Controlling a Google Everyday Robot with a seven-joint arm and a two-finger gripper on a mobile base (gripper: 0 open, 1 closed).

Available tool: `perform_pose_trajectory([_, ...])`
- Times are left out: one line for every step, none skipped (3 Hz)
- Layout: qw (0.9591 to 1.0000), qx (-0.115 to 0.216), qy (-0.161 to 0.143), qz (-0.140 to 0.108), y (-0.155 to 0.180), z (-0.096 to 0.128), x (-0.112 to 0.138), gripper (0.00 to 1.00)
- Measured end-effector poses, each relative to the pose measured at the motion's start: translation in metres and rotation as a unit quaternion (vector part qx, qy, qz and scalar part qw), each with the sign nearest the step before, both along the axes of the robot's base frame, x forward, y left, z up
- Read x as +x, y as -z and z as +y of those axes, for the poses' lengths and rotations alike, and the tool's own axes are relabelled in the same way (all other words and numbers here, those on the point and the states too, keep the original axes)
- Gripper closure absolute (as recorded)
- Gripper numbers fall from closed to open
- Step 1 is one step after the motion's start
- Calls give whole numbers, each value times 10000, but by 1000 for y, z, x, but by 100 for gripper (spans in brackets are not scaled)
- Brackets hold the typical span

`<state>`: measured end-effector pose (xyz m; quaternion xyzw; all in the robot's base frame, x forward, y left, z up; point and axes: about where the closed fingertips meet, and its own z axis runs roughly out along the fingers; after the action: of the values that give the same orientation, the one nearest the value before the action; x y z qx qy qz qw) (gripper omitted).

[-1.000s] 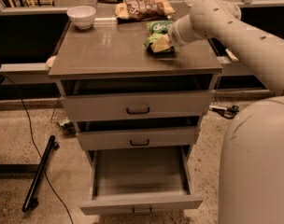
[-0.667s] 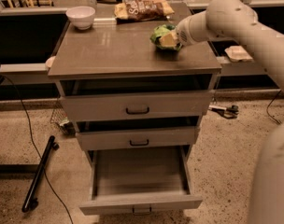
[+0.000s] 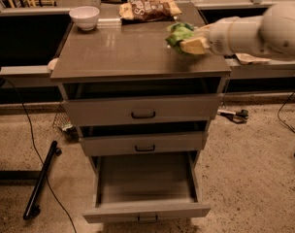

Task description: Place green rice chip bag into bottom drawer

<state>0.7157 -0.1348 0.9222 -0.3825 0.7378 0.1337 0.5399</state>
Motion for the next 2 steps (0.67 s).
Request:
perform_pose_trajectory([9993,-180,-46,-312,-6,-21,-14,100])
perform_pose_trajectory([9993,-191,-37,-306,-6,-22,-14,100])
